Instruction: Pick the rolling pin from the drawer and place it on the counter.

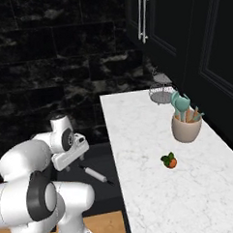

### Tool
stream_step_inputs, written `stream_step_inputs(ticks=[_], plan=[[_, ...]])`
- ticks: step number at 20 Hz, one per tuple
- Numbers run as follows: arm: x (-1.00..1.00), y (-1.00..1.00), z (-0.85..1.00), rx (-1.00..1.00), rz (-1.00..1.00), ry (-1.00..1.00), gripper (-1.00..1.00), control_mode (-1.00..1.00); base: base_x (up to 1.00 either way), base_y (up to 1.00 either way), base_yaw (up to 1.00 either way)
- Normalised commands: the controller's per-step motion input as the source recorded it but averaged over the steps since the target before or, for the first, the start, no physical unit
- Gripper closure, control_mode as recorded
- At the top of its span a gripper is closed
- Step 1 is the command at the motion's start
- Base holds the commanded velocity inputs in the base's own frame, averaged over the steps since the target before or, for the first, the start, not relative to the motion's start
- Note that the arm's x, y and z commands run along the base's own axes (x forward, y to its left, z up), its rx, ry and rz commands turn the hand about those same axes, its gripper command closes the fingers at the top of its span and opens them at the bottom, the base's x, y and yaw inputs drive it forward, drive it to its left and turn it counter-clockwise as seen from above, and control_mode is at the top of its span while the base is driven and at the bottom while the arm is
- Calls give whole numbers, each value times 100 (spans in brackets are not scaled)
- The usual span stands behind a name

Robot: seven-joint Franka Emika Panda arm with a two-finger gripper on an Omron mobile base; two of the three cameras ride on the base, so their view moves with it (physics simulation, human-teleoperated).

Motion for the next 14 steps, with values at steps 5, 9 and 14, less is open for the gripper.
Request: stream_step_inputs(ticks=[5, 9, 14], plan=[[28, -2, -46, 0, 0, 0, -100, -100, 0, 0, 0], [35, -1, -37, 0, 0, 0, -100, -100, 0, 0, 0], [34, -17, -38, 0, 0, 0, -100, -100, 0, 0, 0]])
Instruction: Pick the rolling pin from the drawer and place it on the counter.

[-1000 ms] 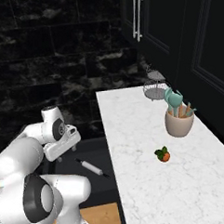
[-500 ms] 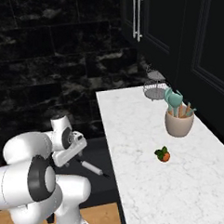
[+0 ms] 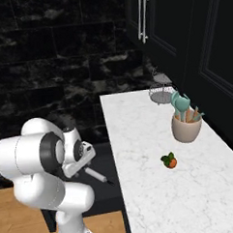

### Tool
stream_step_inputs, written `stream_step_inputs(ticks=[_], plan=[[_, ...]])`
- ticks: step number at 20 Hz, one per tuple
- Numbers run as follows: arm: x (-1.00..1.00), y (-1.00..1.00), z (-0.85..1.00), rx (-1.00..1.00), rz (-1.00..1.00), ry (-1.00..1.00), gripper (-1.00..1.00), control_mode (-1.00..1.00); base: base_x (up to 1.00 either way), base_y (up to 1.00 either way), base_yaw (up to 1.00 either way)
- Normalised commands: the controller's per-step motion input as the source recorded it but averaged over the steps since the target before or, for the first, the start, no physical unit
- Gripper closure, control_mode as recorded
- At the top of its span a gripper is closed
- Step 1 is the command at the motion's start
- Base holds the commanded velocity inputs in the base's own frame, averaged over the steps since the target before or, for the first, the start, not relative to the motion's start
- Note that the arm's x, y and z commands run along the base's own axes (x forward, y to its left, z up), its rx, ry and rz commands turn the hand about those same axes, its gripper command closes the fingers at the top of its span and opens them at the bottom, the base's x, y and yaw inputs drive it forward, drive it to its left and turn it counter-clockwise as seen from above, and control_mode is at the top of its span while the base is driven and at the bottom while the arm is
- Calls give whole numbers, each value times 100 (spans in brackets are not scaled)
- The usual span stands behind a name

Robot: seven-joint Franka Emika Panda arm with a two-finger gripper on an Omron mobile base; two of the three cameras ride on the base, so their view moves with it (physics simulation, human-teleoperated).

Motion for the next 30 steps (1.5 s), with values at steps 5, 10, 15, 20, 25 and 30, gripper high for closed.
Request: stream_step_inputs(ticks=[5, 10, 15, 20, 25, 30], plan=[[30, -7, -40, 0, 0, 0, -100, -100, 0, 0, 0], [23, 0, -38, 0, 0, 0, -100, -100, 0, 0, 0], [33, 0, -34, 0, 0, 0, -100, -100, 0, 0, 0], [37, 0, -36, 0, 0, 0, -100, -100, 0, 0, 0], [30, 0, -44, 0, 0, 0, -100, -100, 0, 0, 0], [19, 0, -45, 0, 0, 0, -100, -100, 0, 0, 0]])
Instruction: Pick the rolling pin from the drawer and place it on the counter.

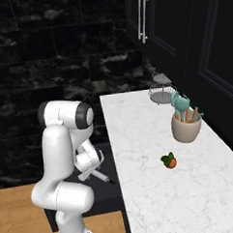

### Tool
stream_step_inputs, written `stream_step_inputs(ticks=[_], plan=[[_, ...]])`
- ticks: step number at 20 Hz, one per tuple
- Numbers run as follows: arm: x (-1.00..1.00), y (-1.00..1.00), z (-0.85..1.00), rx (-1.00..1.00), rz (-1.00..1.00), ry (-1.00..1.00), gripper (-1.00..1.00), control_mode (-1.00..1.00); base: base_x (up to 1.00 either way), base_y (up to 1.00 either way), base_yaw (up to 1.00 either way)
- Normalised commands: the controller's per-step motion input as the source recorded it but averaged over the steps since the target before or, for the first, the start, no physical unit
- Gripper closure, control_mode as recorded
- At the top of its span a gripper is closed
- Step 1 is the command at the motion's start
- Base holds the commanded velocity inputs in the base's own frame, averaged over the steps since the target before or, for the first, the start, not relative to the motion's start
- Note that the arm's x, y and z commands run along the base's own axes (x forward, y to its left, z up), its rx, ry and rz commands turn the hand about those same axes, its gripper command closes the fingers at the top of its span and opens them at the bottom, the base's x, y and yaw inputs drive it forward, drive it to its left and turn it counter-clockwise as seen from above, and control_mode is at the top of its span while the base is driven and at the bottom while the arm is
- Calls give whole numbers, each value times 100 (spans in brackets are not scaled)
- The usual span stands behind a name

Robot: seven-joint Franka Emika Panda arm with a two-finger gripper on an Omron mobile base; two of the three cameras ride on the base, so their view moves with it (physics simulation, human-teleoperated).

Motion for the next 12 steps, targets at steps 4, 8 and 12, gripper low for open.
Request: stream_step_inputs(ticks=[4, 8, 12], plan=[[-35, 51, -46, -3, 3, 0, 100, -100, 0, 0, 0], [-64, 74, -35, -9, 4, 0, 100, -100, 0, 0, 0], [-44, 53, -5, -2, 1, 1, 100, -100, 0, 0, 0]])
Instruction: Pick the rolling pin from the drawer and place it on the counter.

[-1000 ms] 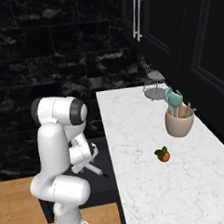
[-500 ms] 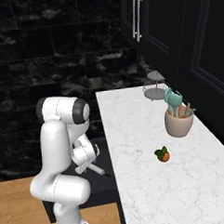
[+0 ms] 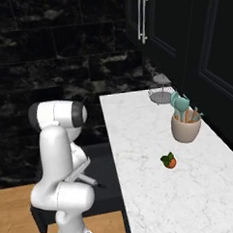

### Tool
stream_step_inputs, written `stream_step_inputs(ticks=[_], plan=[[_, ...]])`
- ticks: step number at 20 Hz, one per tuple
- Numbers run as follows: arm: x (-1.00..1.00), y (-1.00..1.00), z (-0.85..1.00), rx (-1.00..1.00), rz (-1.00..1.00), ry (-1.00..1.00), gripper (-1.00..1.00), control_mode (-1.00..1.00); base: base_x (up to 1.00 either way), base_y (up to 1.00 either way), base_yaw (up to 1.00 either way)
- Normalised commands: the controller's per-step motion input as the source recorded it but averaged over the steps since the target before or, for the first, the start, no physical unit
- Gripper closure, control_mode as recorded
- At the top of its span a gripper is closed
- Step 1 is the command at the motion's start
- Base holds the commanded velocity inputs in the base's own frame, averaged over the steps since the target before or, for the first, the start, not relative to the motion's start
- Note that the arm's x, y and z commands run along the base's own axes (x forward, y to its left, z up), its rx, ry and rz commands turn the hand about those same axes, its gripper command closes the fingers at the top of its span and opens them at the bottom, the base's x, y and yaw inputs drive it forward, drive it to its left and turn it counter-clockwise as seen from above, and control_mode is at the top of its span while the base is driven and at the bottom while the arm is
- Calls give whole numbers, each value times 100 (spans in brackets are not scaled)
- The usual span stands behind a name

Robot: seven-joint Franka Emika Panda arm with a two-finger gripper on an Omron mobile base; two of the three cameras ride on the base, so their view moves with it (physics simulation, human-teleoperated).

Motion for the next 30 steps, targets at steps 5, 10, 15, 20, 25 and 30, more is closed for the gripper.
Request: stream_step_inputs(ticks=[5, 10, 15, 20, 25, 30], plan=[[-25, 28, 63, -4, 0, -3, 100, -100, 0, 0, 0], [-1, 41, 100, -8, 2, -28, 100, -100, 0, 0, 0], [0, 11, 100, -13, 1, -27, 100, -100, 0, 0, 0], [0, 2, 100, -9, 1, -17, 100, -100, 0, 0, 0], [0, 1, 100, -1, 0, -1, 100, -100, 0, 0, 0], [9, -51, 100, -2, -5, 0, 100, -100, 0, 0, 0]])
